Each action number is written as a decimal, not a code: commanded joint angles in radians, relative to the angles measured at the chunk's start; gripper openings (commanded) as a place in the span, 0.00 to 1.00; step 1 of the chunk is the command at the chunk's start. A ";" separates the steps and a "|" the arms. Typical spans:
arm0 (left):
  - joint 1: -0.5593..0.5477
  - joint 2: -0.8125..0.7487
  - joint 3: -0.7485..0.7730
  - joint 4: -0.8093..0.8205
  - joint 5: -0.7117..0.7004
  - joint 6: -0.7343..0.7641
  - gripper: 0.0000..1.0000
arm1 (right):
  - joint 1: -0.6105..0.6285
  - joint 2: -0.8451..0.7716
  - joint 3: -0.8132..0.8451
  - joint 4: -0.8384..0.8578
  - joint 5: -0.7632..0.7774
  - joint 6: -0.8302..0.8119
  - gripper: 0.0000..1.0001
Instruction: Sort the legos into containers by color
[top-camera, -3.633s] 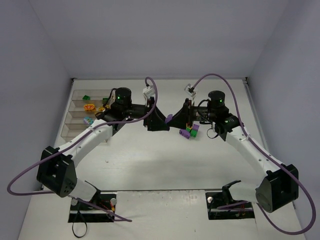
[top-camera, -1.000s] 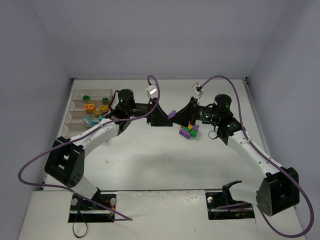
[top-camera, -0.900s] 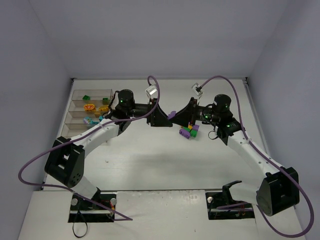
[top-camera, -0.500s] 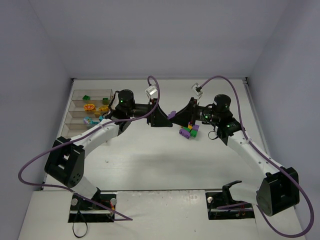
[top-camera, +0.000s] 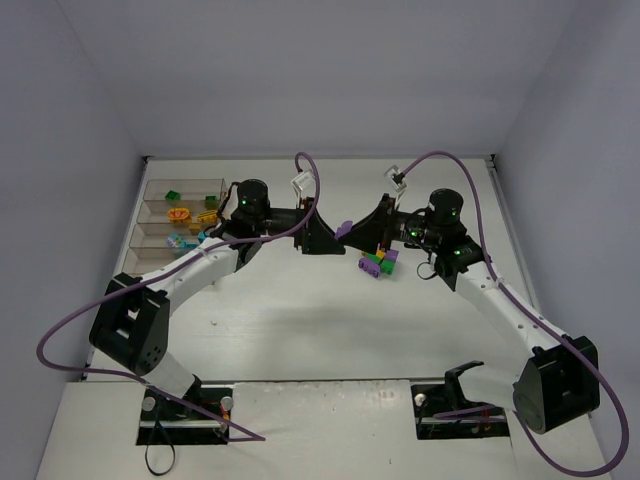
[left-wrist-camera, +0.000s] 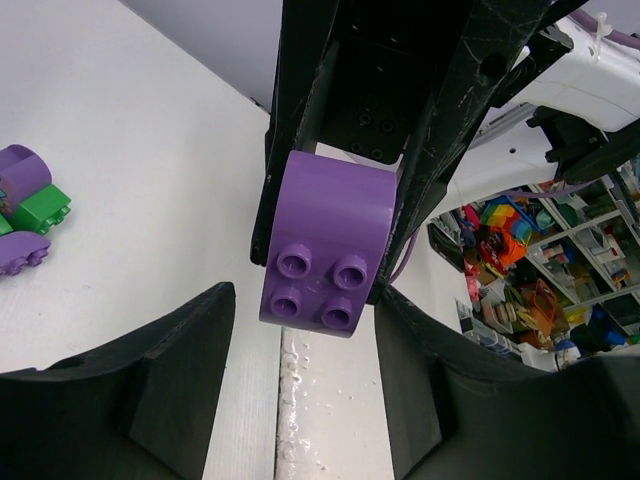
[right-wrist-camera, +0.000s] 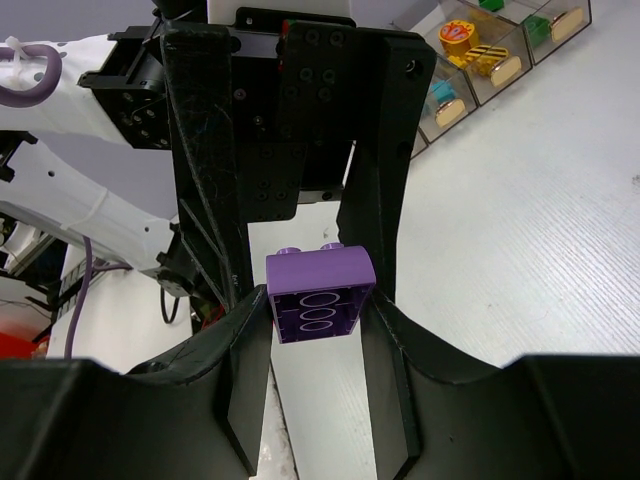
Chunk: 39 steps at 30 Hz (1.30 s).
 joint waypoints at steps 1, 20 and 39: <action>-0.005 -0.016 0.024 0.047 0.009 0.022 0.50 | -0.001 -0.030 0.017 0.091 -0.004 -0.016 0.00; -0.007 -0.050 -0.011 0.065 -0.020 0.066 0.32 | -0.008 -0.027 0.013 0.100 -0.020 0.004 0.02; 0.033 -0.119 -0.054 -0.194 -0.167 0.230 0.17 | -0.011 -0.061 0.016 -0.027 0.097 -0.066 1.00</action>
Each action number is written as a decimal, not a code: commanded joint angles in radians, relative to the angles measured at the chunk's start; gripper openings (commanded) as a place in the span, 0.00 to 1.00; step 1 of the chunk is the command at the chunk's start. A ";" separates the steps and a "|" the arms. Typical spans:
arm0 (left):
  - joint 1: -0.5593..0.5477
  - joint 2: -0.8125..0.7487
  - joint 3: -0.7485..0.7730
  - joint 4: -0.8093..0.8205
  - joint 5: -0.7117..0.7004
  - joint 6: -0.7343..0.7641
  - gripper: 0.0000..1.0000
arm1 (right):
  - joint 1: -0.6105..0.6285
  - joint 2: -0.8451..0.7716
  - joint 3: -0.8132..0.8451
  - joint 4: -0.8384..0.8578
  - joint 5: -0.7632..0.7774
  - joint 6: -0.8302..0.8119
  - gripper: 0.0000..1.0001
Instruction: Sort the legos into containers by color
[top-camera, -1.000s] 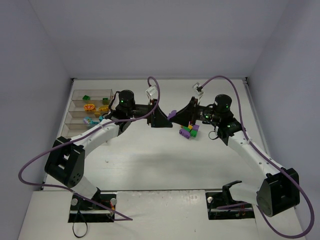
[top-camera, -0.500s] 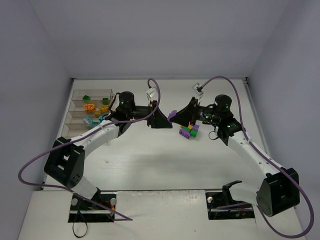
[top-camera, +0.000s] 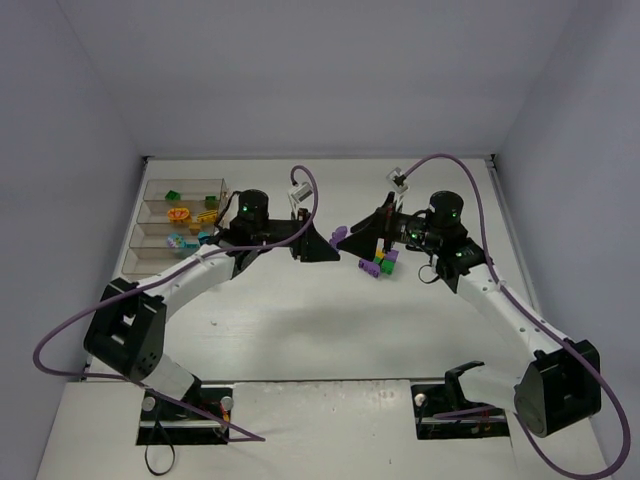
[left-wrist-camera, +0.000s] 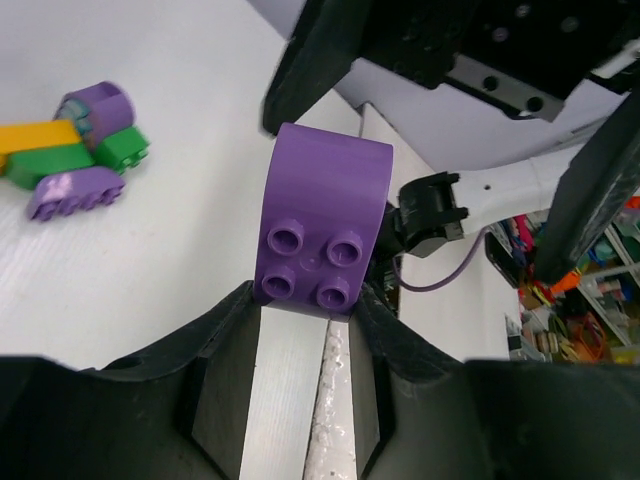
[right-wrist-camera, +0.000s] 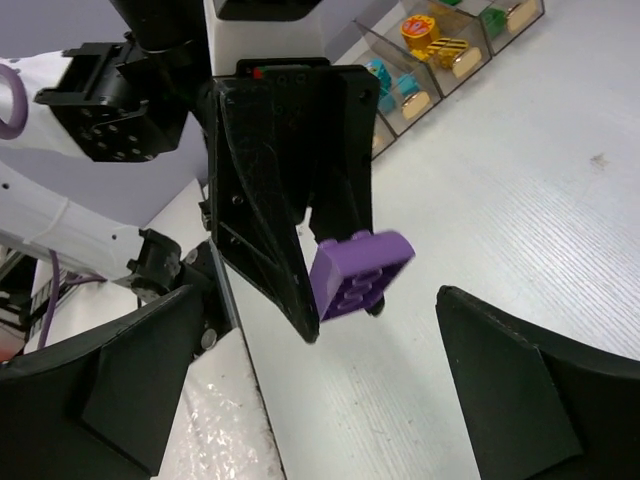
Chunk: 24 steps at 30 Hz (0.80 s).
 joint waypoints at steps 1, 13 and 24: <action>0.067 -0.114 0.010 -0.087 -0.076 0.090 0.17 | -0.007 -0.049 0.032 0.005 0.057 -0.039 1.00; 0.435 -0.376 -0.024 -0.846 -0.804 0.048 0.17 | -0.018 -0.039 0.060 -0.110 0.199 -0.105 1.00; 0.481 -0.369 0.031 -1.127 -1.208 -0.397 0.14 | -0.024 -0.010 0.052 -0.115 0.180 -0.131 1.00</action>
